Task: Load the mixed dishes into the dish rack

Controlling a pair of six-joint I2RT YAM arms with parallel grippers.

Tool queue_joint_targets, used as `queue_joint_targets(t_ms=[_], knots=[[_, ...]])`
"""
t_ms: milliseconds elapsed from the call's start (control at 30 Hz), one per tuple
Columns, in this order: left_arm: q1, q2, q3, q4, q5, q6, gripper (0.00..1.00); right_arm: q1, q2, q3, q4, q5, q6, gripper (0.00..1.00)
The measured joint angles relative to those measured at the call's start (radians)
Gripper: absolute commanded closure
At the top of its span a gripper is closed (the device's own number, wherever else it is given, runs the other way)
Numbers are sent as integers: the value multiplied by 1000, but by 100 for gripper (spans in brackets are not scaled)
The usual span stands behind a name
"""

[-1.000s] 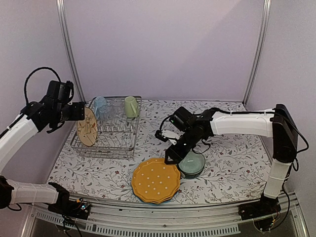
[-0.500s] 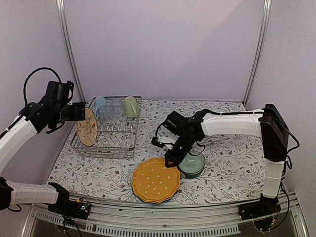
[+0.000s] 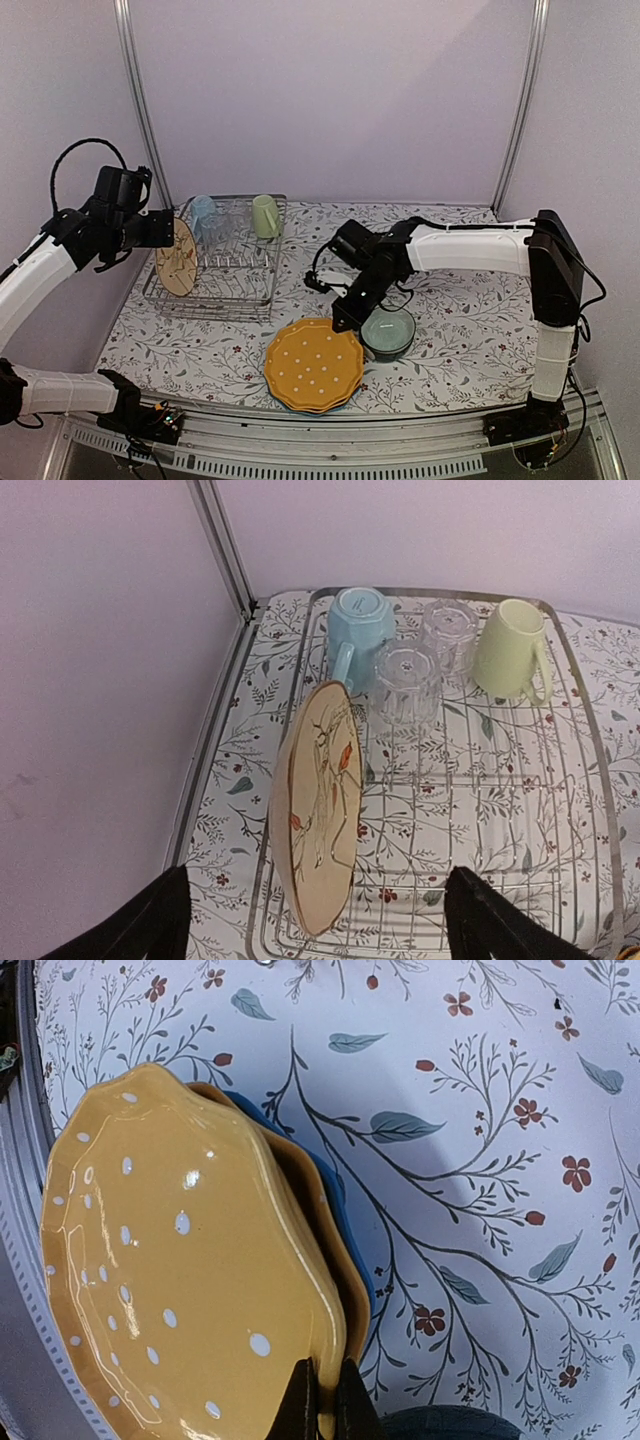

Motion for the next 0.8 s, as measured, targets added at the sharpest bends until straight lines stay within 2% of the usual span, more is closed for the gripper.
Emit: queue_joint_targets(t_ms=[267, 533, 800], knots=[[-13, -7, -5, 22, 61, 6, 12, 2, -3, 16, -7, 5, -2, 100], [-75, -62, -55, 137, 289, -4, 13, -33, -50, 15, 21, -18, -10, 100], [-169, -32, -77, 232, 429, -35, 12, -83, -113, 14, 71, -69, -8, 100]])
